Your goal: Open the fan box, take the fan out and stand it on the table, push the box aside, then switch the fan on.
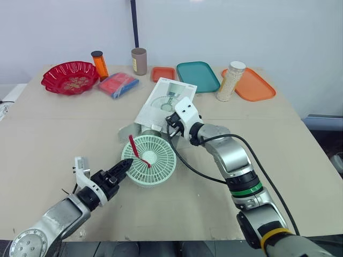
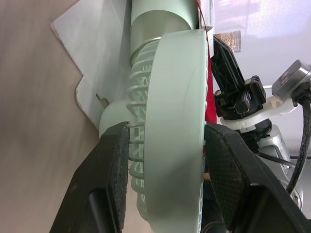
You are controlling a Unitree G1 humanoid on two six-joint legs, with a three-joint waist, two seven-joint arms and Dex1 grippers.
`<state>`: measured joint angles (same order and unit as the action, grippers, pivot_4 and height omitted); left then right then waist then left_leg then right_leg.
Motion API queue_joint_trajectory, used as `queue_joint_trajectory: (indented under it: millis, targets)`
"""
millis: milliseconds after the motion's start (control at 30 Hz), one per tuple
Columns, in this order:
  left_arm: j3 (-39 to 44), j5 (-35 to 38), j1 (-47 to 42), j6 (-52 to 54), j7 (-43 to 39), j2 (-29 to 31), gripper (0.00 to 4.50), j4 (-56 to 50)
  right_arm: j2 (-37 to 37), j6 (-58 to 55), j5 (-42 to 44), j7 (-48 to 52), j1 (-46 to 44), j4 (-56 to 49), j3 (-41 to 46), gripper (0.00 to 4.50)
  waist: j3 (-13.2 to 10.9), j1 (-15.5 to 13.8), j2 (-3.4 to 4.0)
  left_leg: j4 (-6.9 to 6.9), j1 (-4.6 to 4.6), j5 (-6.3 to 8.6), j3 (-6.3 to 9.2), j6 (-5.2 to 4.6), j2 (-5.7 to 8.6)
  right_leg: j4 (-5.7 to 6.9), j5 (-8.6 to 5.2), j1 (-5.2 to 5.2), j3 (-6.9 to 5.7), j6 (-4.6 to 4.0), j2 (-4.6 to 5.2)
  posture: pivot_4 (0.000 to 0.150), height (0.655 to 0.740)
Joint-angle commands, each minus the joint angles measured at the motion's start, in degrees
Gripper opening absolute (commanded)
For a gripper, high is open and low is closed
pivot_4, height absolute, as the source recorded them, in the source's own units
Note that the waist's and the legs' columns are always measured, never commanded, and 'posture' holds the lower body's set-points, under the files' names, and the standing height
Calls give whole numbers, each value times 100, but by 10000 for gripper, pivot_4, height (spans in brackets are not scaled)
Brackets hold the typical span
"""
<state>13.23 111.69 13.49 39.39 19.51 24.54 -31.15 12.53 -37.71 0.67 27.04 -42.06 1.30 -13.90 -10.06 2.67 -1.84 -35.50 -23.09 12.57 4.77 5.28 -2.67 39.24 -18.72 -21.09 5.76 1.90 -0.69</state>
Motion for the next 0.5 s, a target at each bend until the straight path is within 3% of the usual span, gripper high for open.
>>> queue_joint_trajectory:
  millis: [33,500]
  targets:
    - [136,125,278,-118,-88,133,18546,-177,89,-224,-100,27,86,63,-109,0,0,1,1,0,0,0,0,0,0,0,0,0,0,0,0,1500,7400]
    - [193,125,999,-161,-410,627,18546,-358,112,-329,-86,52,69,-52,-146,0,-1,10,3,5,0,2,-7,-2,-2,0,-4,-6,7,-2,-1,1500,7400]
